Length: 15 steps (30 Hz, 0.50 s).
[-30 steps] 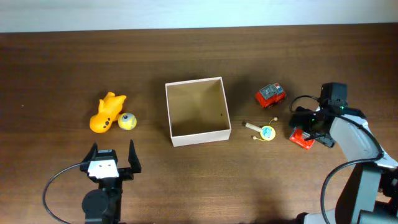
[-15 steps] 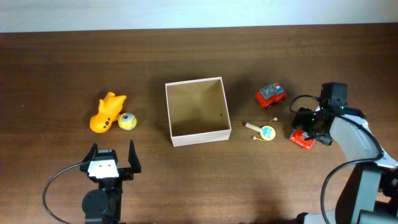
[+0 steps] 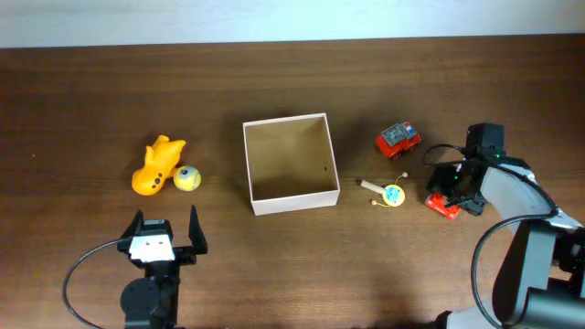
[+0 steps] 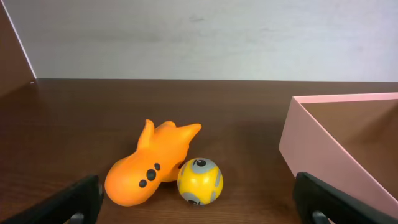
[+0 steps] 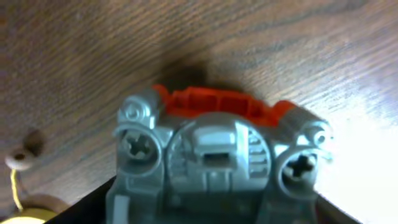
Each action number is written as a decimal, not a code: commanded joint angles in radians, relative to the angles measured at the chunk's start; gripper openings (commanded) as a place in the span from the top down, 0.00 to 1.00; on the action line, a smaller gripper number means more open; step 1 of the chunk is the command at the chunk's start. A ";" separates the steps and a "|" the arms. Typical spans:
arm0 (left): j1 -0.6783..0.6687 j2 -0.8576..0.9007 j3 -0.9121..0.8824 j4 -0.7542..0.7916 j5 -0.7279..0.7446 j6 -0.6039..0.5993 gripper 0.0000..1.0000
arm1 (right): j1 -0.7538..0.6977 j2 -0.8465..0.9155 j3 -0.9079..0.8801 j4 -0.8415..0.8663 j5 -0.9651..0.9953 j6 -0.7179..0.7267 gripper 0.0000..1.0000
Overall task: Pack container
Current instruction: 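Lower the right gripper and grasp the front red fire truck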
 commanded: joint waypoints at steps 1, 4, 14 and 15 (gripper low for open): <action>-0.003 -0.008 -0.005 -0.001 0.011 -0.003 0.01 | -0.004 0.016 -0.005 0.002 -0.006 -0.004 0.39; -0.003 -0.008 -0.005 -0.001 0.011 -0.003 0.01 | -0.004 0.016 -0.005 0.001 -0.006 -0.004 0.45; -0.003 -0.008 -0.005 -0.001 0.011 -0.003 0.01 | -0.004 0.014 0.006 -0.006 -0.014 -0.004 0.45; -0.003 -0.008 -0.005 -0.001 0.011 -0.003 0.01 | -0.004 0.014 0.012 -0.011 -0.017 -0.004 0.46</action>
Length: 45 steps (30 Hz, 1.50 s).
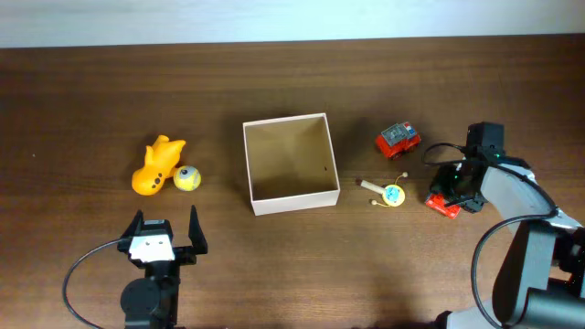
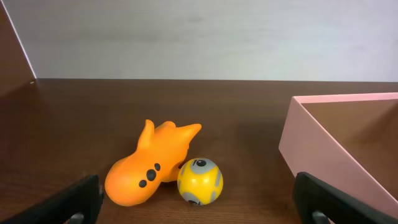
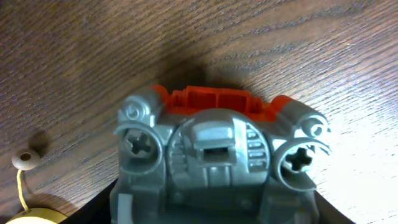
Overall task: Pack container
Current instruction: 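Lower the right gripper and grasp the front red fire truck, then lift the truck and carry it left over the box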
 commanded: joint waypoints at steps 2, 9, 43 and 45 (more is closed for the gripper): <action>-0.003 -0.008 -0.005 -0.001 0.011 -0.003 0.01 | -0.004 0.013 0.028 -0.025 -0.013 -0.003 0.46; -0.003 -0.008 -0.005 -0.001 0.011 -0.003 0.01 | -0.004 0.013 0.129 -0.108 -0.013 -0.028 0.49; -0.003 -0.008 -0.005 -0.001 0.011 -0.003 0.01 | 0.448 0.014 0.793 -0.481 -0.049 -0.166 0.51; -0.003 -0.008 -0.005 -0.001 0.011 -0.003 0.01 | 0.507 0.015 0.793 -0.448 -0.050 -0.140 0.51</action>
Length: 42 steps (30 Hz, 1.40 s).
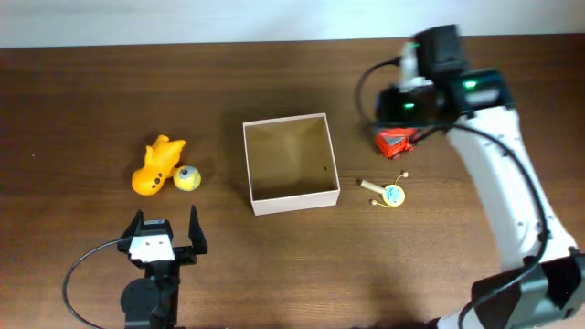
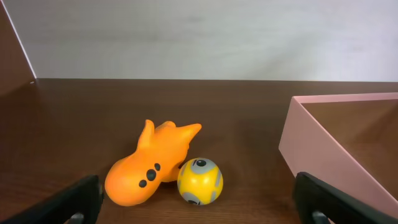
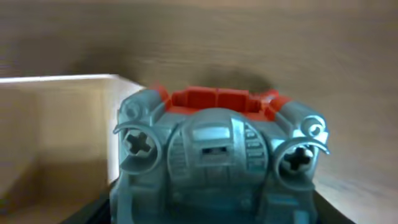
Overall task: Pack container
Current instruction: 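Lift the truck and carry it left over the box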
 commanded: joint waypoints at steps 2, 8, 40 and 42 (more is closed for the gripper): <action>-0.003 -0.008 -0.005 -0.001 0.011 -0.003 0.01 | 0.122 0.006 0.021 0.063 -0.011 0.053 0.51; -0.003 -0.008 -0.005 -0.001 0.011 -0.003 0.01 | 0.239 0.077 0.021 0.134 -0.010 0.110 0.51; -0.003 -0.008 -0.005 -0.001 0.010 -0.003 0.01 | 0.300 0.377 0.021 0.184 -0.042 0.198 0.51; -0.003 -0.008 -0.005 -0.001 0.011 -0.003 0.01 | 0.300 0.377 0.021 0.190 -0.042 0.197 0.51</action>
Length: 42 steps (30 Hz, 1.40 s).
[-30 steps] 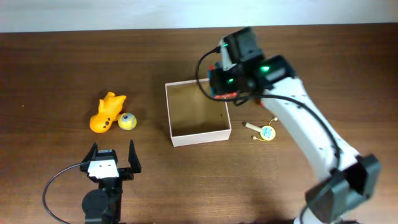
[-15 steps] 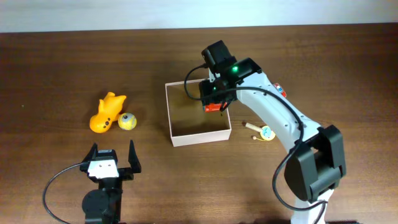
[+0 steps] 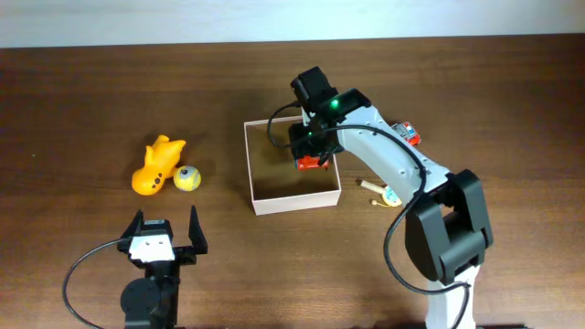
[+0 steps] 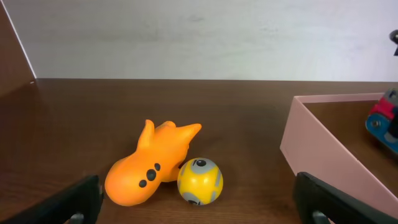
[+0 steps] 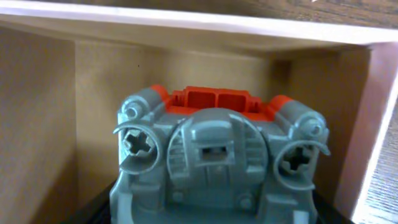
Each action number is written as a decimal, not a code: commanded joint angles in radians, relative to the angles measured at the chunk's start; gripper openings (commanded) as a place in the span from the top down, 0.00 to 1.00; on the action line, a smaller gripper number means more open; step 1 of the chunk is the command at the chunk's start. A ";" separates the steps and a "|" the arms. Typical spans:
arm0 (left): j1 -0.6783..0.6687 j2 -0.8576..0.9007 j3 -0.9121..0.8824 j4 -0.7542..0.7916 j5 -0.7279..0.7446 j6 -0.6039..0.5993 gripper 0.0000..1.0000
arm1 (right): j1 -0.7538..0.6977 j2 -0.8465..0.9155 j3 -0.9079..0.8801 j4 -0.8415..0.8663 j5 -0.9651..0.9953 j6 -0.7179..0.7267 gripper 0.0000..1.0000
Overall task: Pack container
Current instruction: 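Lift the truck and carry it left over the box, then lower the truck into the box and open the right gripper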
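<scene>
The open cardboard box (image 3: 260, 203) stands mid-table. My right gripper (image 3: 311, 152) is shut on a red and grey toy vehicle (image 5: 217, 155) and holds it down inside the box by the right wall (image 5: 367, 118). The same toy (image 3: 313, 164) shows red from overhead. An orange fish toy (image 3: 157, 164) and a yellow ball (image 3: 187, 177) lie left of the box. My left gripper (image 3: 165, 219) rests open near the front edge, behind the fish (image 4: 152, 165) and ball (image 4: 199, 180).
A second red toy (image 3: 409, 134) lies right of the box, partly under my right arm. A small yellow and blue disc on a stick (image 3: 391, 194) lies by the box's right front corner. The table's far edge meets a pale wall.
My right gripper has moved with the red and grey toy from above the table right of the box to inside the box. The left arm has not moved.
My right gripper was shut on the red and grey toy on the table at the far right. Later it held the toy in the air near the other red toy, by the box's far right corner. Now the toy is held inside the box.
</scene>
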 commanded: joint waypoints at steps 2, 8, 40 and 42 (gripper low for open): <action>-0.003 -0.008 -0.005 -0.001 0.011 -0.003 0.01 | 0.008 0.002 0.020 0.015 -0.005 0.009 0.51; -0.003 -0.008 -0.005 -0.001 0.011 -0.003 0.01 | 0.006 0.002 0.020 0.025 -0.004 0.009 0.50; -0.003 -0.008 -0.005 -0.001 0.011 -0.003 0.01 | 0.004 0.046 0.020 0.057 0.030 0.009 0.50; -0.003 -0.008 -0.005 -0.001 0.011 -0.003 0.01 | 0.004 0.046 0.020 0.057 0.034 0.009 0.50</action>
